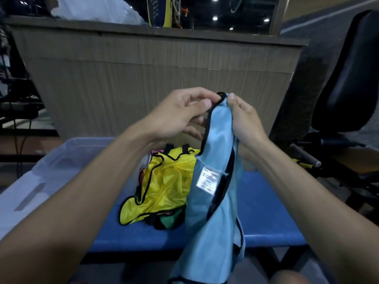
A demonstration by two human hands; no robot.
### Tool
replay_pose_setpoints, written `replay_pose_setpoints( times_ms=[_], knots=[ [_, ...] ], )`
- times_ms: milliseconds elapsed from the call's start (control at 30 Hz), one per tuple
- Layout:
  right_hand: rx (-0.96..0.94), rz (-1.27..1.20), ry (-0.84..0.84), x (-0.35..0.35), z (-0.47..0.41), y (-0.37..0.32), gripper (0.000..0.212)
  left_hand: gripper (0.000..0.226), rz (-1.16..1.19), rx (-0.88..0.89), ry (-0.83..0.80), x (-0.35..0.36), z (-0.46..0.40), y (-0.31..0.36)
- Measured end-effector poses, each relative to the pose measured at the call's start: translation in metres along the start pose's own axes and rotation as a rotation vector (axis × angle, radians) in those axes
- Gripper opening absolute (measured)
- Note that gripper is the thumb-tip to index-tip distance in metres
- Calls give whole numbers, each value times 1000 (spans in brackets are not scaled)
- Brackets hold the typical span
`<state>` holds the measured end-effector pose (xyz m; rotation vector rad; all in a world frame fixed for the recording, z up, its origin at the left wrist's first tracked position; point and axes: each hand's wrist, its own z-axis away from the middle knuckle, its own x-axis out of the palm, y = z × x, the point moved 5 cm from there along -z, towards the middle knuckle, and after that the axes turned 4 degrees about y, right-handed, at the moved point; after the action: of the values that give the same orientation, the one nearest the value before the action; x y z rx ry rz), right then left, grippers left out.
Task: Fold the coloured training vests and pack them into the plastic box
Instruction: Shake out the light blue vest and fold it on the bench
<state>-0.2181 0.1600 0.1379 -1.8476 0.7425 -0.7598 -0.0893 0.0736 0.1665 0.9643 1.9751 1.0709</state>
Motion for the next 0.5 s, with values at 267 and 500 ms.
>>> replay_pose_setpoints(
  times_ms=[267, 500],
  knots=[
    [6, -49, -293, 0, -21, -58, 39, 81, -259, -151, -75, 17, 21, -112],
    [-19, -245, -330, -11, -41, -79, 38, 96, -195, -440, -192, 39, 19, -170]
  ],
)
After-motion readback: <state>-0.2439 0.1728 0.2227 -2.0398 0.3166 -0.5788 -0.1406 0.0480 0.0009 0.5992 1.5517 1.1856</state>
